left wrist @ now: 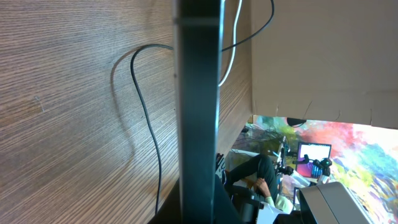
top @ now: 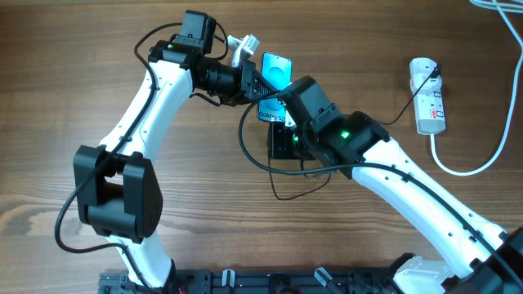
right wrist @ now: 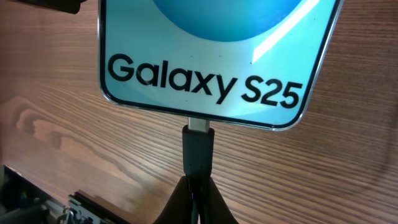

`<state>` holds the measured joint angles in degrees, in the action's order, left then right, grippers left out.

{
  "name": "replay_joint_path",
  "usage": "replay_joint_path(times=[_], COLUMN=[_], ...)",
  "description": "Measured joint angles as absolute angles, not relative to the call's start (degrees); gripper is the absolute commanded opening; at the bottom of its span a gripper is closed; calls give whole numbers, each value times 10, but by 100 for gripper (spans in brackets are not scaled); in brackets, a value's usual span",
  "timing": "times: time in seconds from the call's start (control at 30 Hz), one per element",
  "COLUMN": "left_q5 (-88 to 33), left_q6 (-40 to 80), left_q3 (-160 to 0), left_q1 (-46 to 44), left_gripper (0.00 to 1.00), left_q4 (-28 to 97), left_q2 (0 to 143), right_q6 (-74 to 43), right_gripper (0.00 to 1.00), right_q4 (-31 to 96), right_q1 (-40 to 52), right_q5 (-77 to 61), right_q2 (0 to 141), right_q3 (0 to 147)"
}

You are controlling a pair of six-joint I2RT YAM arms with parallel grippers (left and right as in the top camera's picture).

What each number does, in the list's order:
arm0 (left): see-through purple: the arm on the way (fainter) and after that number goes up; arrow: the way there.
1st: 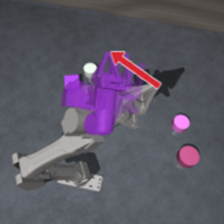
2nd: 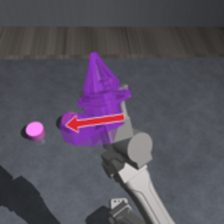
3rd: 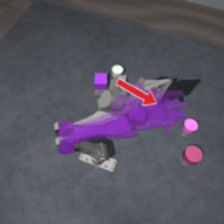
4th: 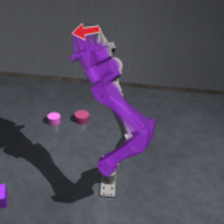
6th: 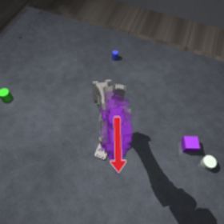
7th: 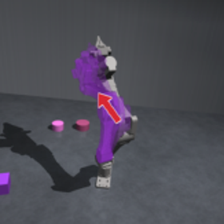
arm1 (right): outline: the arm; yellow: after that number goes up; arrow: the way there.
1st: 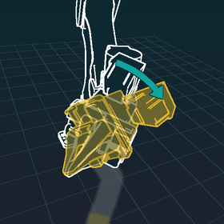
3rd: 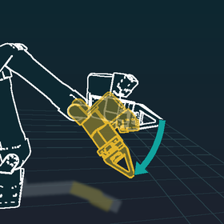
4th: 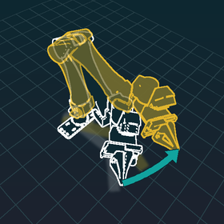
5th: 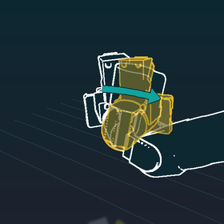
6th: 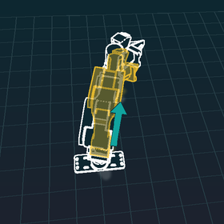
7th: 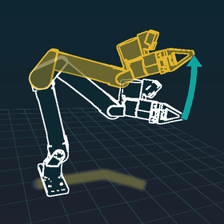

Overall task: Plug charger to phone and switch on socket
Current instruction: 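Push the USB-C plug into the phone's port with the right gripper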

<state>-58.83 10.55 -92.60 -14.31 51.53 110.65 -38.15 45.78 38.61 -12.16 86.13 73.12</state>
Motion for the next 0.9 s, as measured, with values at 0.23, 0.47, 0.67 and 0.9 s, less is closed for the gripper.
replay_joint_path(times=[0.23, 0.47, 0.67, 0.9], left_q5=[-588, -588, -588, -591], left_q6=[105, 105, 105, 105], left_q3=[-926, -926, -926, -927], left_q1=[-143, -143, -143, -139], left_gripper=[4, 4, 4, 4], left_q4=[514, 510, 509, 511], left_q2=[1107, 1107, 1107, 1107], right_q6=[-392, -395, -397, -399], right_gripper=[4, 4, 4, 4], right_q4=[456, 456, 451, 435], right_q1=[384, 360, 354, 354], right_q5=[-123, -163, -179, -177], right_q2=[861, 861, 861, 861], right_q3=[731, 731, 731, 731])
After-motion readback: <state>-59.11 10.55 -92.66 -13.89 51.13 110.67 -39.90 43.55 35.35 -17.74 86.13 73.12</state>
